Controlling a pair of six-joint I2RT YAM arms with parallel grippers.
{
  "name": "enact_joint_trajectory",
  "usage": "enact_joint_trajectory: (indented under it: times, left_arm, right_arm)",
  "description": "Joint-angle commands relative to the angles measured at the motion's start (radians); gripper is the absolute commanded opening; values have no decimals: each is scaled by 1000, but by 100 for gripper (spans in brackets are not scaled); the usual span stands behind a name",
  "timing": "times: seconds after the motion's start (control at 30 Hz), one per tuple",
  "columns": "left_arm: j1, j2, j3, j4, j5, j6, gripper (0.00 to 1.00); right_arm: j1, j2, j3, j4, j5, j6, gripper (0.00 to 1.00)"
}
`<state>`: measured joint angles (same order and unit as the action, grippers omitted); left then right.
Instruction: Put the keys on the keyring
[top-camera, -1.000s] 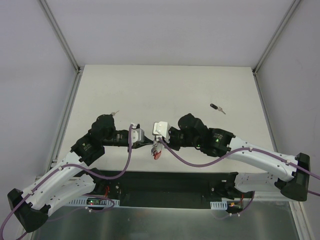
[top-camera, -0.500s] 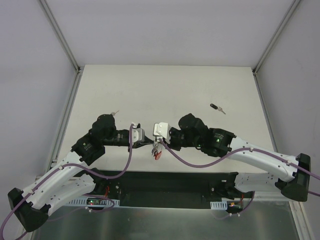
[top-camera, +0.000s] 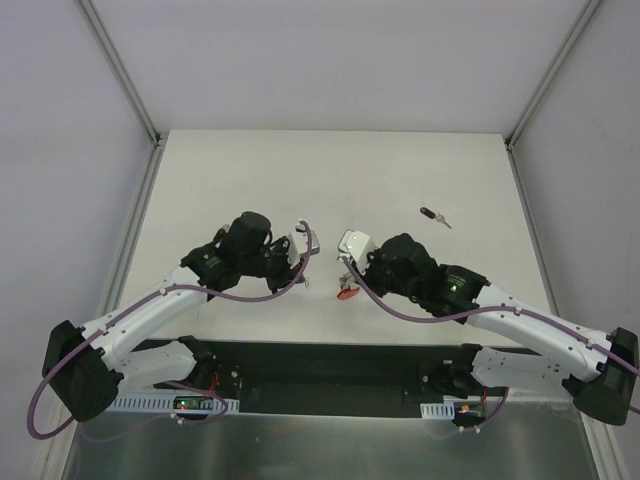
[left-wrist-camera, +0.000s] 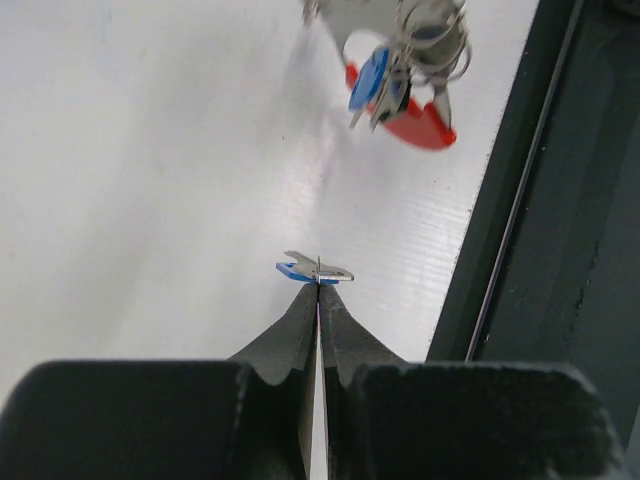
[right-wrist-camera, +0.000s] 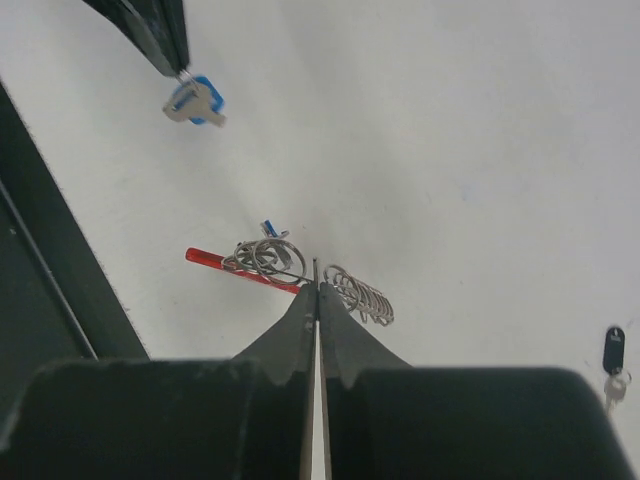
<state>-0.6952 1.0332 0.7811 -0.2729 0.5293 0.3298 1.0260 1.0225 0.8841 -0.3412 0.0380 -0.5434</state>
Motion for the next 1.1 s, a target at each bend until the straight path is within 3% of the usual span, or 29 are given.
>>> enact_joint_trajectory:
  times: [0.0, 0.2, 0.4, 0.57, 0.63, 0.7, 0.8, 1.07]
  left_arm:
    - [-33, 62, 66, -149, -153, -125, 0]
    - [-38, 220, 145, -259, -264, -247, 0]
    - [-40, 538, 288, -240, -383, -259, 0]
    - [-40, 721, 403, -178, -345, -252, 0]
    - [-38, 751, 412, -119, -316, -256, 14]
    - [-41, 713, 396, -71, -299, -268, 28]
    - [-41, 593, 325, 52, -295, -268, 39]
    - [-38, 164, -3, 420, -180, -262, 53]
  right_arm:
    - [-10, -65, -54, 37, 227, 91, 1]
    - [-37, -65, -92, 71, 221, 112, 1]
    - [-52, -81, -134, 117, 188, 151, 1]
    - [-79, -105, -169, 142, 181, 194, 1]
    - [-89, -124, -183, 153, 185, 195, 1]
    - [-109, -140, -208, 171, 151, 201, 1]
    - [-138, -171, -238, 209, 80, 206, 2]
    - [-181, -237, -286, 372, -159, 194, 2]
